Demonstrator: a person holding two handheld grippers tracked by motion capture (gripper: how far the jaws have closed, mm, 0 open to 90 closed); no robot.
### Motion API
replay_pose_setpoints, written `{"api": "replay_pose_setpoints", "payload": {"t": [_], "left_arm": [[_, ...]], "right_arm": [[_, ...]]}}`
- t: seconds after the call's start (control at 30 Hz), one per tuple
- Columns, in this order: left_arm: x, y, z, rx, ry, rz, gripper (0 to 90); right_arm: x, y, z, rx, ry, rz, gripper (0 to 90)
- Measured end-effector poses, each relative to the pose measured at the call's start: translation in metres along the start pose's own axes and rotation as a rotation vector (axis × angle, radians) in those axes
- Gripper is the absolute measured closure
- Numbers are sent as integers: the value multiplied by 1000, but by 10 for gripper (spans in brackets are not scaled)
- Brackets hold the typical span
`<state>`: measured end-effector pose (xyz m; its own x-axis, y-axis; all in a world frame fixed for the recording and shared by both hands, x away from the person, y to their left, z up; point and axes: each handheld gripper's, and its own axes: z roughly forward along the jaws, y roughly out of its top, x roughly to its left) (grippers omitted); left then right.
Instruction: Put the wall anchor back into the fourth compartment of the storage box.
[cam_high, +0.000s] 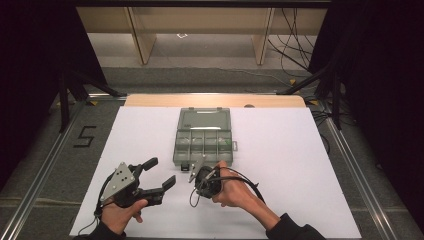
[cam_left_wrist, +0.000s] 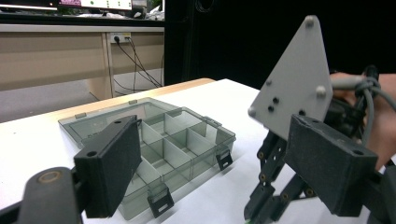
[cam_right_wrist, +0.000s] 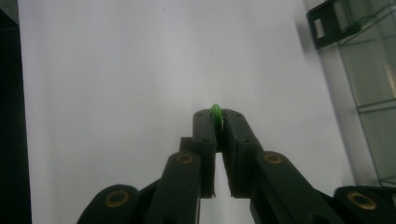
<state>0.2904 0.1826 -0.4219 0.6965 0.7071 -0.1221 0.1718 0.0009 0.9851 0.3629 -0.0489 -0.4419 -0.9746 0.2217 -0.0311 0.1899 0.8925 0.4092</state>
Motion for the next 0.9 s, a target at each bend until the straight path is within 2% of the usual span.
{"api": "replay_pose_setpoints", "payload": {"t": [0.13, 0.53, 0.9], "left_arm": [[0, 0, 0, 7, 4, 1, 176], [0, 0, 0, 1, 1, 0, 177], [0, 0, -1, 6, 4, 1, 178]], "right_arm": [[-3, -1, -5, -10, -2, 20, 843], [-13, -2, -19, -49, -19, 36, 843], [-28, -6, -37, -100, -66, 62, 843]]}}
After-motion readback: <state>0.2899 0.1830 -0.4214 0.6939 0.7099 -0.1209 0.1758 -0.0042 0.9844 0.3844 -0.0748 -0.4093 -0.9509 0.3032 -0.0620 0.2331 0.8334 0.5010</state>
